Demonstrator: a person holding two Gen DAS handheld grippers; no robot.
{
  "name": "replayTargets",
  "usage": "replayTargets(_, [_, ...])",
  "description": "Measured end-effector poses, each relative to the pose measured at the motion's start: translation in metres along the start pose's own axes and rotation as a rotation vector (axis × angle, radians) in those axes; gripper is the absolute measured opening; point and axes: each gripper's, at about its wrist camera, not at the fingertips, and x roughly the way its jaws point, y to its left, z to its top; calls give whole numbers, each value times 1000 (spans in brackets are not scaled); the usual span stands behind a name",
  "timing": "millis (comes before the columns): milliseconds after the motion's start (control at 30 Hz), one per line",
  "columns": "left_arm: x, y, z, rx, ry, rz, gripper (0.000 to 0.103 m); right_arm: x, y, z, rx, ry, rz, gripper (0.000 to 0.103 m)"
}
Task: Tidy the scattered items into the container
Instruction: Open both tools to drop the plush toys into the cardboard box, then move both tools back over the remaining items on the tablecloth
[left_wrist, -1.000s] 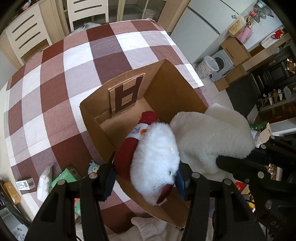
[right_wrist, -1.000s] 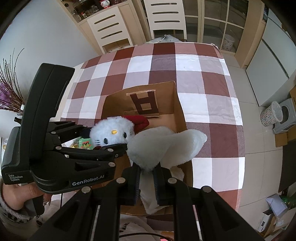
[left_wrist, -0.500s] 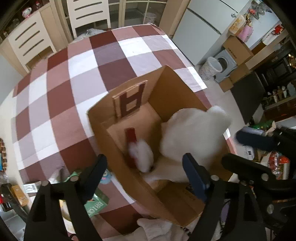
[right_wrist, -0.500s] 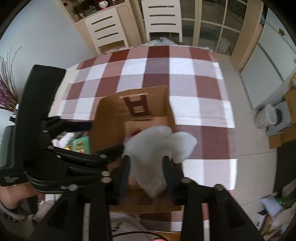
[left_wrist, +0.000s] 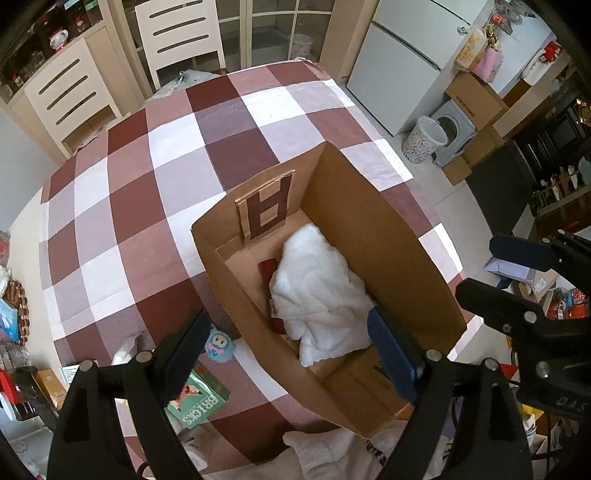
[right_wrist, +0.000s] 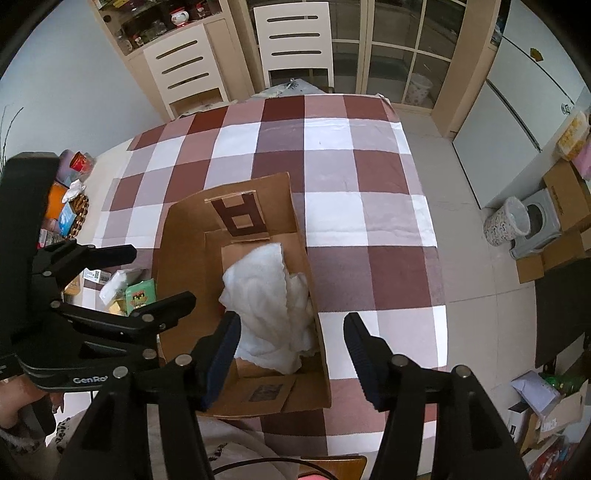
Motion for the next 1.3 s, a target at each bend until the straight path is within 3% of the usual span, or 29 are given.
replayTargets(867, [-34, 21, -64, -58, -33, 6, 88, -17, 42, -38, -31, 8, 4, 59])
replayTargets(1033, [-41, 37, -80, -98, -41, 14, 88, -17, 64, -41, -72, 21, 20, 59])
replayTargets(1300, [-44, 90, -121, -240, -39, 20, 88, -7, 111, -43, -158, 52, 54, 59])
